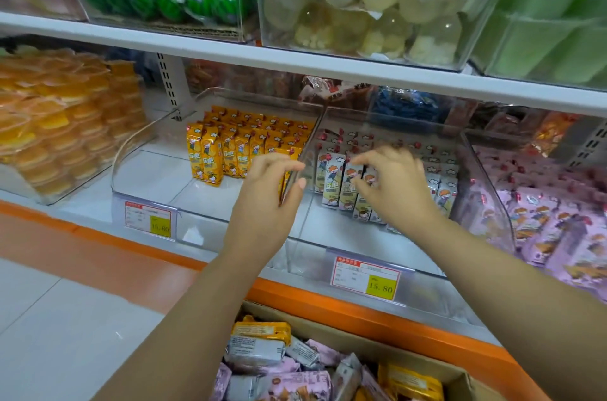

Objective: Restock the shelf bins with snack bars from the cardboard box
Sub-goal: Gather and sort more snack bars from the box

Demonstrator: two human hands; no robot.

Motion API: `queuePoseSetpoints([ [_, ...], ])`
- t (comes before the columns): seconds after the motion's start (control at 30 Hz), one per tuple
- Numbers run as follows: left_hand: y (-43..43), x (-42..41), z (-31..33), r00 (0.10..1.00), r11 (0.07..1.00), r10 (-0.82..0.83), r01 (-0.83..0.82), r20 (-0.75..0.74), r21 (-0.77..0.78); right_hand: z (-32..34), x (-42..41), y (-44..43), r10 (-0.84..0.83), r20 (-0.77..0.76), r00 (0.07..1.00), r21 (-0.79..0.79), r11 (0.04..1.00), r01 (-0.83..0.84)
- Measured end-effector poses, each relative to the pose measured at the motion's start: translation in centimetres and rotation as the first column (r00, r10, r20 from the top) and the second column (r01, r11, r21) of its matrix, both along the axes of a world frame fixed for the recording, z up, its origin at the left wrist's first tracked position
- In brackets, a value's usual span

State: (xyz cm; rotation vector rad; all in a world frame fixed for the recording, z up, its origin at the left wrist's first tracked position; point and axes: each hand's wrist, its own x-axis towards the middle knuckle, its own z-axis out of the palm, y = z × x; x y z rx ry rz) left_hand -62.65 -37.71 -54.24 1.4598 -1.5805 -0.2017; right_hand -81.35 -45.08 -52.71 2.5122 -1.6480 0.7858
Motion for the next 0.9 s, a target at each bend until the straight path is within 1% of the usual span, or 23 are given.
queuePoseSetpoints([
  [0.13,3.1,-1.1,-1.5,0.995,0.994,0.07,-0.063,0.068,-0.092,-0.4,-0.4,5.0,0.115,0.207,0.971,-0.058,0.993,-0.105],
  [0.27,7.2,-1.6,-2.8,0.99,0.994,0.064,-0.051,0.128,-0.1,-2.2,-0.4,10.4,0.241,0.329,0.913,-0.132,0.969,-0.208],
  [0.37,10.1,-1.3,-4.4,0.986,0.999,0.042,-0.036,0.161,-0.039,-4.9,-1.1,14.0,0.311,0.391,0.867,-0.108,0.95,-0.292],
  [0.43,11.9,-0.9,-6.2,0.978,0.996,0.023,-0.04,0.209,0.077,-7.6,-2.0,15.8,0.321,0.399,0.859,-0.042,0.942,-0.333],
  [0.5,13.2,-0.4,-8.5,0.969,0.968,0.023,-0.083,0.245,0.237,-10.4,-3.1,16.8,0.288,0.357,0.889,0.064,0.942,-0.33],
  [0.57,14.0,0.1,-10.8,0.953,0.909,0.016,-0.14,0.304,0.393,-12.9,-3.9,17.3,0.229,0.289,0.929,0.221,0.929,-0.298],
  [0.63,14.4,0.9,-13.0,0.937,0.848,-0.027,-0.162,0.348,0.505,-14.7,-4.3,17.5,0.18,0.215,0.96,0.405,0.878,-0.256],
  [0.67,14.4,1.4,-13.9,0.941,0.829,-0.049,-0.149,0.334,0.539,-15.4,-4.4,17.4,0.176,0.171,0.97,0.488,0.84,-0.238],
  [0.73,14.1,2.5,-15.4,0.949,0.814,-0.085,-0.11,0.305,0.57,-16.6,-4.1,17.1,0.205,0.075,0.976,0.603,0.77,-0.208],
  [0.83,13.0,3.4,-16.9,0.942,0.784,-0.124,-0.099,0.311,0.612,-18.4,-3.4,16.2,0.249,-0.026,0.968,0.706,0.69,-0.159],
  [0.9,12.5,3.1,-17.2,0.918,0.775,-0.134,-0.138,0.374,0.616,-19.5,-3.3,15.5,0.281,-0.074,0.957,0.738,0.661,-0.137],
])
